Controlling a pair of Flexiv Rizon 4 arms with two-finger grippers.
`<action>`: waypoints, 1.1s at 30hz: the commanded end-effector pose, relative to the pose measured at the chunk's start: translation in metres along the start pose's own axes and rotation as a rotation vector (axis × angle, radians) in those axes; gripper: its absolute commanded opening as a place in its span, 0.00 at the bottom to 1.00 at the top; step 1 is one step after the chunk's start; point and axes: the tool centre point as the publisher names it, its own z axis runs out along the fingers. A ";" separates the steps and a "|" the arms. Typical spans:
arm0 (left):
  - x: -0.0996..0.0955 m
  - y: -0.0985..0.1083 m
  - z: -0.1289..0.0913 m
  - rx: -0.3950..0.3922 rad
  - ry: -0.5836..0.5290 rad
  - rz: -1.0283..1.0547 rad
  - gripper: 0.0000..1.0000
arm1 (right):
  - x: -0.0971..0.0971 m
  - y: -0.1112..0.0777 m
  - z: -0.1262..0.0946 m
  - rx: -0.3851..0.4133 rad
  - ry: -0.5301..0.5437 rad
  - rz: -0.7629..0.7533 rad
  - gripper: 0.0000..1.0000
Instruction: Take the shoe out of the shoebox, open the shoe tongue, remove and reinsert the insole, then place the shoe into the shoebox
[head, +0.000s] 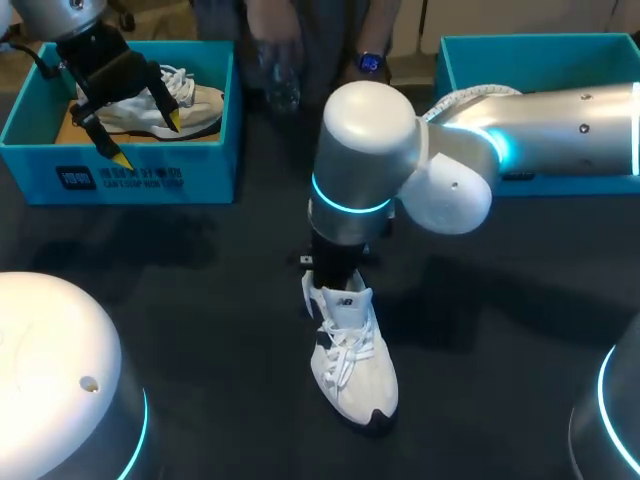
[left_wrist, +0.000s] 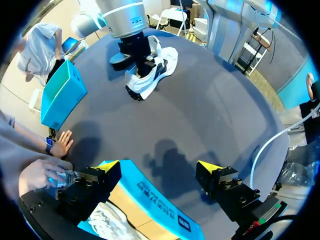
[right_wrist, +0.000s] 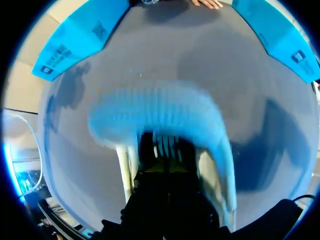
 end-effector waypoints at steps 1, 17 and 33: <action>0.000 0.000 0.000 -0.001 0.002 0.001 1.00 | 0.007 -0.027 0.010 0.039 -0.037 0.024 0.00; 0.000 0.000 0.000 -0.001 0.002 0.001 1.00 | -0.014 0.031 -0.025 -0.143 -0.045 -0.075 0.00; 0.000 0.000 0.000 -0.001 0.002 0.001 1.00 | 0.000 0.016 0.029 -0.004 0.053 -0.063 0.00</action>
